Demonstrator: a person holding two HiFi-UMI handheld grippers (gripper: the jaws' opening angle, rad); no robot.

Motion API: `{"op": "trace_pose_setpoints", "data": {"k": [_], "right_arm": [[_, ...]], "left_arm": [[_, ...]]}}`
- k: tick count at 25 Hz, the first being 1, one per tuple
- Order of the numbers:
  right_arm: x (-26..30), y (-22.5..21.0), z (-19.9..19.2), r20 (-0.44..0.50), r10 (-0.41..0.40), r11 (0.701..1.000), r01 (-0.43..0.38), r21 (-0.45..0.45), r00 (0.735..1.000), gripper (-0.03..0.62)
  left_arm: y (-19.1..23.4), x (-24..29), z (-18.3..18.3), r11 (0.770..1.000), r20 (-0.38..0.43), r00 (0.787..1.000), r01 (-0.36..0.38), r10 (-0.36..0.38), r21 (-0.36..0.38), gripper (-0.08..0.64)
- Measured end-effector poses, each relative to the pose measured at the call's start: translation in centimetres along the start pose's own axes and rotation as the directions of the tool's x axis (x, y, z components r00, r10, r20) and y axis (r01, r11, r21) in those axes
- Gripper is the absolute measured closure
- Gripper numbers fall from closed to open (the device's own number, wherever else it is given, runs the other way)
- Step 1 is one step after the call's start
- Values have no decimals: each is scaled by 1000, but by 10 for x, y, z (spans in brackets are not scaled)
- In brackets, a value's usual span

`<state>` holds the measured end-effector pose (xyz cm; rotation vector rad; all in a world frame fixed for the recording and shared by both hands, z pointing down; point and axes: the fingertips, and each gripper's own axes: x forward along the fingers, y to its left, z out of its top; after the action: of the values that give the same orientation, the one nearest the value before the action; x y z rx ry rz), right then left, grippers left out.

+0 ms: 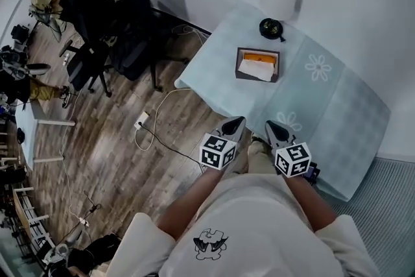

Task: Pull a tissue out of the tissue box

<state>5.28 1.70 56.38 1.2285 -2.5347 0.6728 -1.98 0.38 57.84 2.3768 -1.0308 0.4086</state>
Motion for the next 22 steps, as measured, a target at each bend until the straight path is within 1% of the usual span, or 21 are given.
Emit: {"op": "trace_pose_setpoints", "data": {"k": [3, 6, 9, 13, 17, 19, 22], "right_arm": [[12, -15, 12, -26, 54, 998, -54, -18, 998, 579], [24, -32, 12, -66, 77, 997, -79, -27, 995, 580], [29, -45, 11, -77, 57, 998, -58, -14, 995, 580], [40, -60, 14, -86, 0, 1000, -2, -23, 996, 579], [54, -66, 21, -78, -51, 999, 50, -7, 996, 579], [60, -70, 26, -74, -68, 998, 68, -10, 995, 579], [73, -76, 34, -78, -75, 997, 73, -24, 994, 578]], "left_arm": [[4, 34, 35, 1000, 9, 1000, 8, -8, 26, 554], [13, 59, 52, 1000, 7, 1000, 5, -5, 17, 554], [21, 73, 51, 1000, -28, 999, 19, -19, 11, 554], [31, 86, 56, 999, -48, 997, 54, -54, 5, 554], [46, 89, 54, 995, -83, 993, 88, -85, 39, 554], [55, 92, 54, 995, -94, 992, 93, -89, 40, 554], [66, 95, 58, 996, -91, 992, 86, -83, 32, 554]]}}
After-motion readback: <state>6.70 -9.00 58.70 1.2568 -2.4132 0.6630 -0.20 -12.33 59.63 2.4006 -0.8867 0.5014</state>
